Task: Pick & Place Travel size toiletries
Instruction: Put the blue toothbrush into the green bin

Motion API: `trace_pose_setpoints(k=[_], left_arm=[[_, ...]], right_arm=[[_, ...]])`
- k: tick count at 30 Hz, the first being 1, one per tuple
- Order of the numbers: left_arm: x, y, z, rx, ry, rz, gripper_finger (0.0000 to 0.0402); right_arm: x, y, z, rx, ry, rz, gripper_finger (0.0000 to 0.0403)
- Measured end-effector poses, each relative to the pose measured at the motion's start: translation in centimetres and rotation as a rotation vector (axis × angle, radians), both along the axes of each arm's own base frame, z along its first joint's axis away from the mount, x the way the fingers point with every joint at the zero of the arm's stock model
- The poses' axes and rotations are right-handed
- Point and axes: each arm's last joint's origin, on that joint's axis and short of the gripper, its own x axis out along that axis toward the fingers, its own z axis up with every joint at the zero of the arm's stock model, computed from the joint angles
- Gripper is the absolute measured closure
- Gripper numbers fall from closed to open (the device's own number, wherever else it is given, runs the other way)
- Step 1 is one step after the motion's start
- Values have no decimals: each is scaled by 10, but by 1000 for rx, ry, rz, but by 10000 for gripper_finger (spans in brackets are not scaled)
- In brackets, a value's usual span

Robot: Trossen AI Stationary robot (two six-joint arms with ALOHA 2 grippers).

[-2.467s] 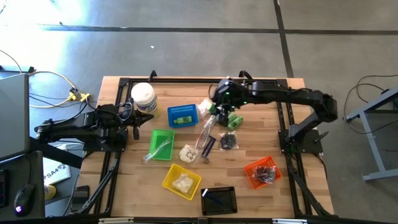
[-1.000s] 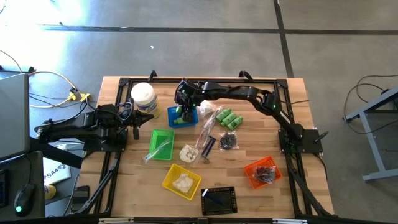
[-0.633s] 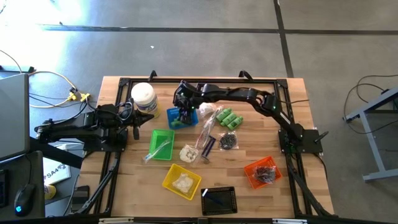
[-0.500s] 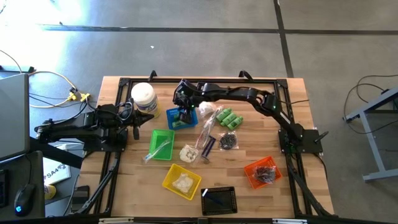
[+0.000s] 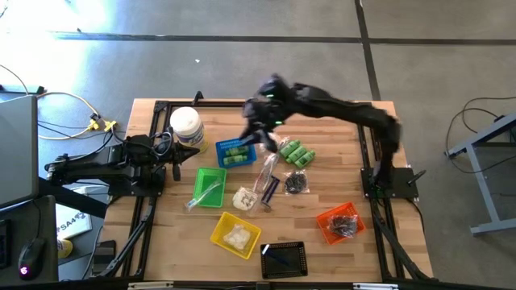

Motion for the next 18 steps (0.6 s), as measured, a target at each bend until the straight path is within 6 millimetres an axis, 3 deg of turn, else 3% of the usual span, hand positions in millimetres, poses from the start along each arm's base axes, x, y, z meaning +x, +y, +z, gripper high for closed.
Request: trace_pose_setpoints(k=[3,8,11,15,18], left_arm=[[0,0,0,-1,0,-6,402],[0,0,0,-1,-1,-7,402],[0,0,0,-1,0,-7,402],[0,0,0,0,0,-7,402],[0,0,0,1,2,-7,402]], right_arm=[[-39,24,36,-91,-95,-31,387],[-103,68,62,-171,-290,-101,399],[-139,88,53,-164,-344,-134,400],[-177,104,16,-143,-359,-192,400],[-205,107,-14,-88,-430,-127,400]])
